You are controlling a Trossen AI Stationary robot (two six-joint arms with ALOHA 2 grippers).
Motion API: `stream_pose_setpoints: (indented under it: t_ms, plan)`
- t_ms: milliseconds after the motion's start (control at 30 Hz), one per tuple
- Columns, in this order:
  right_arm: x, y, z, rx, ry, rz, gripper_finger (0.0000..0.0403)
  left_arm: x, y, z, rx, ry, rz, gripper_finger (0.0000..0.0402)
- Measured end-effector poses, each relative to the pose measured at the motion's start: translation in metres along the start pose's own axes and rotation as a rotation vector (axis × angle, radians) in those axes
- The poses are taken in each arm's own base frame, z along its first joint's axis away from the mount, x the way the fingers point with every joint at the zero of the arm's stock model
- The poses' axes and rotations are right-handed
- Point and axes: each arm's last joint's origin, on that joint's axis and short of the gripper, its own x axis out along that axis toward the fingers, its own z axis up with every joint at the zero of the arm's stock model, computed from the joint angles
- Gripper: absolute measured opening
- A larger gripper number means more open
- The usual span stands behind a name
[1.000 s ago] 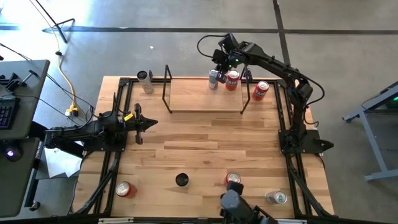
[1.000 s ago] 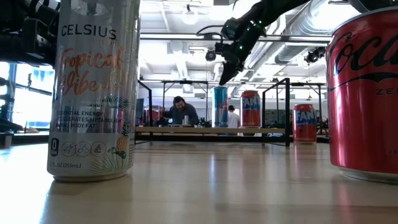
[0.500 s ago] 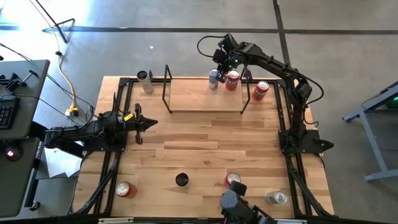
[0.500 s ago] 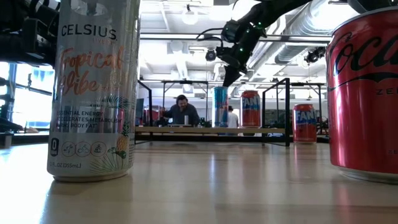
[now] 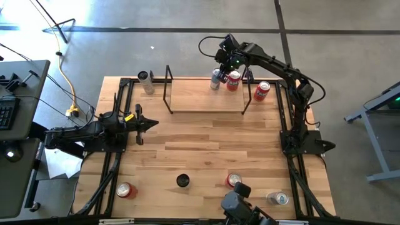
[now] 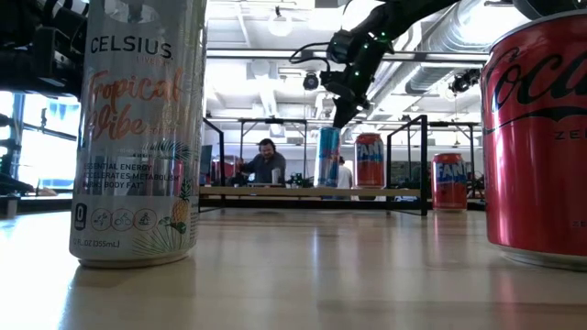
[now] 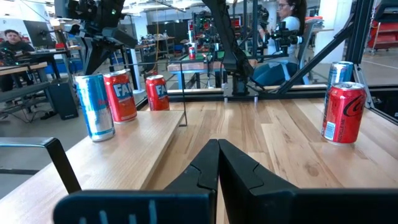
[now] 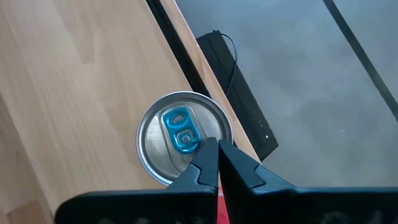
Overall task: Place canned beverage on shelf
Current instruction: Adjust the soda cans on the shelf
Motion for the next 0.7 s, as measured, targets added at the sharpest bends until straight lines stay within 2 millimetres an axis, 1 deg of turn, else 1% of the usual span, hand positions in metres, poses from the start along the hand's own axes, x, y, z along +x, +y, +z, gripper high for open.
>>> stream_pose_setpoints:
  t_ms: [167,300,400,467,567,700]
  plan:
    - [0.0,0.003,0.001,-0.011,-0.008,0.006,0.0,0.0,0.0,0.0,0.0,0.0,0.0,0.0]
    - [0.0,0.008,0.004,-0.071,-0.013,0.0,0.0,0.0,0.0,0.0,0.0,-0.001,0.0,0.0]
    - [-0.005,0.013,0.009,-0.123,-0.02,-0.031,0.0014,0.0,0.0,0.0,0.0,0.0,0.0,0.0]
    - [-0.013,0.014,0.015,-0.147,-0.042,-0.042,0.0036,0.0,0.0,0.0,0.0,0.0,0.0,0.0]
    - [-0.022,0.014,0.021,-0.162,-0.072,-0.027,0.0085,0.0,0.0,0.0,0.0,0.0,0.0,0.0]
    - [-0.023,0.015,0.021,-0.162,-0.101,0.049,0.016,0.0,0.0,0.0,0.0,0.0,0.0,0.0]
